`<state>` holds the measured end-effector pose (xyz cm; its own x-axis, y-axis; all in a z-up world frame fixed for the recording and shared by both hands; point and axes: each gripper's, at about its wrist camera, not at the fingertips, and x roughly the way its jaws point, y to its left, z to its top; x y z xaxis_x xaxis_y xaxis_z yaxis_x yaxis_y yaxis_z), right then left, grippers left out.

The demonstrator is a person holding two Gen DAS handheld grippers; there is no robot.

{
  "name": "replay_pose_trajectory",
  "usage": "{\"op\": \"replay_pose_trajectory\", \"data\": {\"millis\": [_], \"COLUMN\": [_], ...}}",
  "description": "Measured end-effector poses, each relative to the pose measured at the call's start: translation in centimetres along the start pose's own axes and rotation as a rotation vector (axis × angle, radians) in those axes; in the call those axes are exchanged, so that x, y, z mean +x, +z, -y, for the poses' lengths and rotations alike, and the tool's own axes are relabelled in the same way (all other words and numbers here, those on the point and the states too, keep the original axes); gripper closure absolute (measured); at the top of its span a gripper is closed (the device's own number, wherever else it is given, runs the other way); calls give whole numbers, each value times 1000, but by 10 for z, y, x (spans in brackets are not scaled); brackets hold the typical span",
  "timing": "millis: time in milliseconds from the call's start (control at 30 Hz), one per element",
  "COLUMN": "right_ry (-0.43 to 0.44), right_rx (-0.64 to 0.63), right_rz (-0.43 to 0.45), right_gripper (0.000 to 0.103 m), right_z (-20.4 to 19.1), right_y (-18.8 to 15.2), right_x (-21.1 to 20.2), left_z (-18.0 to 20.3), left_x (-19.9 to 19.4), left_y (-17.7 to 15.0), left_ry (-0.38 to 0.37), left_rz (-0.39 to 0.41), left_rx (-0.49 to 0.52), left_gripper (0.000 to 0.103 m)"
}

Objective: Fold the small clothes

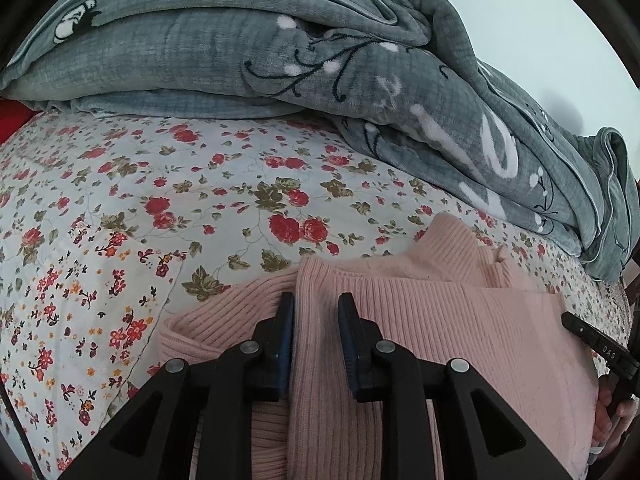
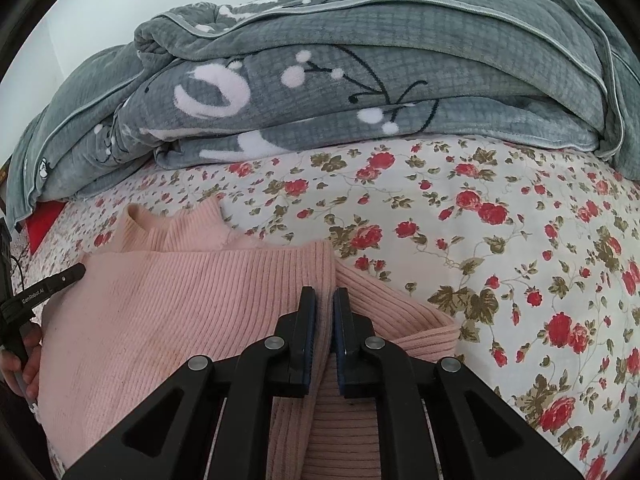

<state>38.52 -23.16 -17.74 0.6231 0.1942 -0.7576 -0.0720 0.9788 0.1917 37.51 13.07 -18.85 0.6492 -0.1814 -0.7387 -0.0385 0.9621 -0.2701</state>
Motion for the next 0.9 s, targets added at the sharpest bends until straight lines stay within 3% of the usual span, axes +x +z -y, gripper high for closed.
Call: {"op": "replay_pose_trajectory", "data": {"millis": [900], "right_ry": [3], "right_rx": [1], "right_rz": [0], "right_gripper": [93], "right_z": [0], "right_y": [0], "right_x": [1], "left_z": [0], "left_x": [1], "left_y": [-1], "left_ry": [-6], "left_rz": [0], "left_rx": [3], "left_gripper": [78]}}
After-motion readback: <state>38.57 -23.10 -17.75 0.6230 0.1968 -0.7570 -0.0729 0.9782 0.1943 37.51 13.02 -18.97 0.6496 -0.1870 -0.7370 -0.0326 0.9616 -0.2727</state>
